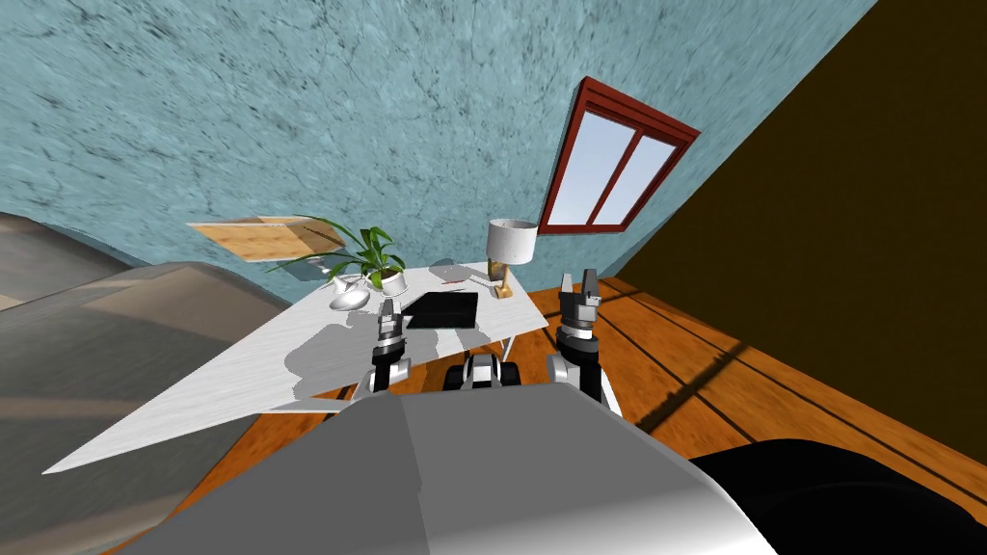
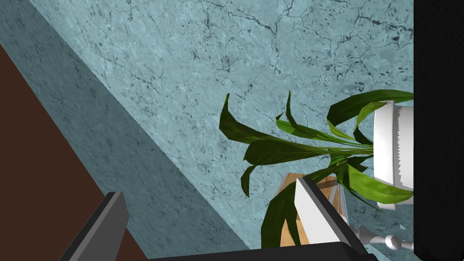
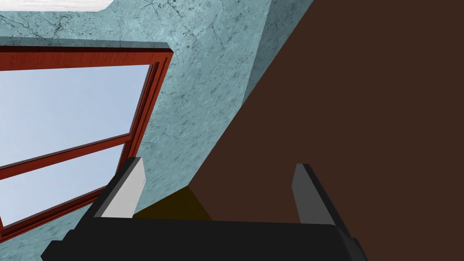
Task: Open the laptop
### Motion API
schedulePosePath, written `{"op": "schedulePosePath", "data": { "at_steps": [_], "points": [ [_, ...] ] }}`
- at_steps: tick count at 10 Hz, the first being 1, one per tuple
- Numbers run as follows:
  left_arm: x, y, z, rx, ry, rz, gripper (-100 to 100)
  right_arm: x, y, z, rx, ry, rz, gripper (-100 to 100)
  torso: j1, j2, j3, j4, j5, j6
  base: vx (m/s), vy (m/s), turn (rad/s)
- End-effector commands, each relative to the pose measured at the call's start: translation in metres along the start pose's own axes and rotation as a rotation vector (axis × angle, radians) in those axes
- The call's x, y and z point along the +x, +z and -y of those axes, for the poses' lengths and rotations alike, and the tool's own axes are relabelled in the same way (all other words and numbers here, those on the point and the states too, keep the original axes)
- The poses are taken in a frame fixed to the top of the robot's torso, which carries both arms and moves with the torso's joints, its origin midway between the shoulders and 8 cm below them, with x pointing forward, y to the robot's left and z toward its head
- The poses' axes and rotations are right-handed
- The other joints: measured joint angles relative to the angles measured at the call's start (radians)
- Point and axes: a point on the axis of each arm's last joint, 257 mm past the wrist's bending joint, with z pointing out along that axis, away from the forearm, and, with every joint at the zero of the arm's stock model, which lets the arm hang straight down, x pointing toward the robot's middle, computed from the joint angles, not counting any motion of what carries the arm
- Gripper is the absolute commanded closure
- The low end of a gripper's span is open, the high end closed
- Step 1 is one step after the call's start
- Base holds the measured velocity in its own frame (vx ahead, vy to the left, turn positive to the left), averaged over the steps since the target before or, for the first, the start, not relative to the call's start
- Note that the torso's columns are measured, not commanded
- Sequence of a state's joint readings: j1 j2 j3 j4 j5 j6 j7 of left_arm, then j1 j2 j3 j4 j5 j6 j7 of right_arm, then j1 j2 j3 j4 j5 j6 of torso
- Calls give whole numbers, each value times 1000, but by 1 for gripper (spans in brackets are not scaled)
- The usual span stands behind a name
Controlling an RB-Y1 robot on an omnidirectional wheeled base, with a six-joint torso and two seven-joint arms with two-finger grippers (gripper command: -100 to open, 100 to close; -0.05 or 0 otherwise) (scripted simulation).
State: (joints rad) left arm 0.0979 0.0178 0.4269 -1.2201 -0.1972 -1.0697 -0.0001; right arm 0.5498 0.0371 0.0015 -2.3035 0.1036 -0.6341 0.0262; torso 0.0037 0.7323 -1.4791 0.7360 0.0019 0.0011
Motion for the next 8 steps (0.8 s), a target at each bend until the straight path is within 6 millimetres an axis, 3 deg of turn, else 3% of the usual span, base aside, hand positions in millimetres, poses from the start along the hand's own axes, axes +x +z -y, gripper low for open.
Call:
{"op": "schedulePosePath", "data": {
  "at_steps": [1, 4, 5, 6, 8],
  "points": [
    [0, 22, -4, -6, -5, -5, -100, 0, 0, 0, 0, 0, 0, 0, -2, 2, 1, 1, -1, -1, -43, -25, 28],
    [-2, 48, -2, -5, -11, -9, -100, 0, 0, 0, 0, 0, 0, 0, -4, 7, 4, 3, -2, -1, -60, -23, 25],
    [0, 42, -1, -4, -10, -9, -100, 0, 0, 0, 0, 0, 0, 0, -4, 7, 4, 2, -2, -1, -29, -15, 5],
    [0, 42, -1, -6, -10, -9, 0, 0, 0, 0, 0, 0, 0, 0, -3, 5, 3, 2, -2, -1, -7, -3, -1],
    [0, 42, -1, -6, -10, -9, 0, 0, 0, 0, 0, 0, 0, 0, -3, 4, 2, 1, -2, -1, 0, 0, 0]
  ]
}}
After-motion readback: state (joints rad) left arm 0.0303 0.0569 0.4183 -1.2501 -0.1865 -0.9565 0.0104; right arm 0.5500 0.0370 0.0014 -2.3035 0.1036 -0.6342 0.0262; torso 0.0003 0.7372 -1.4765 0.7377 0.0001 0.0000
